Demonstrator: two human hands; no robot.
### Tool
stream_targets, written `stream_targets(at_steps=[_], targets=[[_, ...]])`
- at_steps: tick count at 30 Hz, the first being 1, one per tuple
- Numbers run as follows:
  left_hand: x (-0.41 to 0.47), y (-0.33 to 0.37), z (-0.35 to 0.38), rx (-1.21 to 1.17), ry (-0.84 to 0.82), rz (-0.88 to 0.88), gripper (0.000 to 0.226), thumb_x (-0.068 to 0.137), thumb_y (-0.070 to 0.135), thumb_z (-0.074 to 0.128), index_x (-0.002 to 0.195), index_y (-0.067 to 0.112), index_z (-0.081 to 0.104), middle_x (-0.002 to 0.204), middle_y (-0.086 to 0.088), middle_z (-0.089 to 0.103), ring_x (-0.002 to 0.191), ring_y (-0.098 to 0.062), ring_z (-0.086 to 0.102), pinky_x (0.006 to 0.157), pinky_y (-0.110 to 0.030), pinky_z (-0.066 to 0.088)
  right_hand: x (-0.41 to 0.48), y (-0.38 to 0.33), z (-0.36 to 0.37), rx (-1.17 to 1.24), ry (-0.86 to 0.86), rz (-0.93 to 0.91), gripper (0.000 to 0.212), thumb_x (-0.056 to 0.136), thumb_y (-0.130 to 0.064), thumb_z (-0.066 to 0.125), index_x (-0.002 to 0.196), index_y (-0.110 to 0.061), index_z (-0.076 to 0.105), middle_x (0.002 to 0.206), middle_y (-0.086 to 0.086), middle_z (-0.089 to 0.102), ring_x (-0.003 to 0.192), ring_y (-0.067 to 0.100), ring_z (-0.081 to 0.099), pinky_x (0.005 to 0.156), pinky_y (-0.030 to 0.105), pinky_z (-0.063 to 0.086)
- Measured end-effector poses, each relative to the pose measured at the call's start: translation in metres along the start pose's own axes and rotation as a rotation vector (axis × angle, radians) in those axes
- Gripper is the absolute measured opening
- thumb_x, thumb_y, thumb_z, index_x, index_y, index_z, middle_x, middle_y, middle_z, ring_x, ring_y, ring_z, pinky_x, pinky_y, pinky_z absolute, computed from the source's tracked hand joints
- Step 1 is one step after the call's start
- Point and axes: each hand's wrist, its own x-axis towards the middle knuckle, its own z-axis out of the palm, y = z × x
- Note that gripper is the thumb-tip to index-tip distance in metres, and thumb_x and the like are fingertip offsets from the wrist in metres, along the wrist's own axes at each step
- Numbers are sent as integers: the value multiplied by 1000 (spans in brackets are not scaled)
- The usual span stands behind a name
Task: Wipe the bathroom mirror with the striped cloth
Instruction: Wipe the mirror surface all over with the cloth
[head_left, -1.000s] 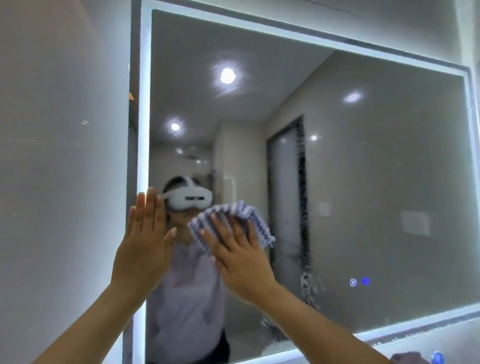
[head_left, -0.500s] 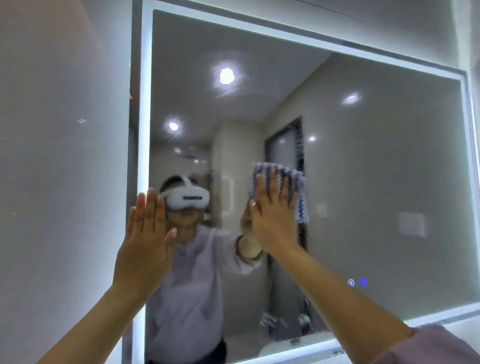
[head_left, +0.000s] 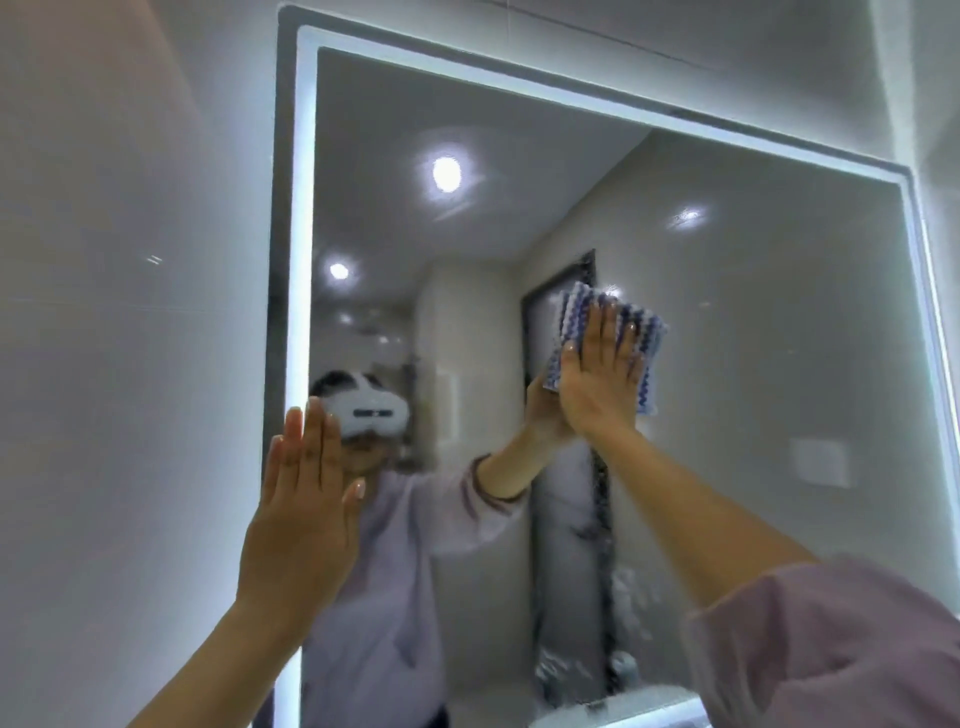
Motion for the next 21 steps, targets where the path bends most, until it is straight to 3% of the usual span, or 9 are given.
stream_targets(at_steps=[3,8,12,14,18,21], targets=[[1,1,0,-25,19,-4,62,99,38,16,146,-2,16,156,-19,12,144,-36,10,119,-35,-3,-25,-18,13,-47,110,-76,62,97,-41,9,152,-18,-8,161,9,-11,146,29,-15,118,53,-2],[1,-1,3,14,51,25,61,98,33,21,145,-5,15,154,-23,10,143,-39,8,119,-39,-3,-96,-53,24,-19,47,-646,60,98,-39,29,153,-22,12,161,2,8,149,27,3,119,50,-2],[0,-1,3,38,53,45,61,96,29,25,144,-9,16,153,-27,10,143,-41,9,119,-44,4,-68,-53,18,-50,61,-863,50,98,-39,30,148,-31,25,157,-6,23,147,21,15,120,45,5],[0,-2,2,50,29,37,61,96,28,26,143,-10,17,153,-27,11,143,-41,9,118,-46,7,-40,-45,12,-71,86,-818,51,98,-41,30,147,-32,27,156,-5,26,146,19,15,120,45,8],[2,-2,0,117,-32,48,61,95,31,25,141,-11,22,151,-29,17,141,-44,13,118,-45,3,24,-3,-5,-41,81,-260,62,92,-51,7,151,-32,0,162,-4,-1,147,18,-11,118,39,-9],[2,-5,-3,172,-87,78,61,97,31,22,140,-12,21,150,-32,16,140,-47,11,117,-47,3,32,5,-3,-41,101,-68,59,98,-45,16,151,-27,-3,162,1,-2,148,24,-7,119,47,-3]])
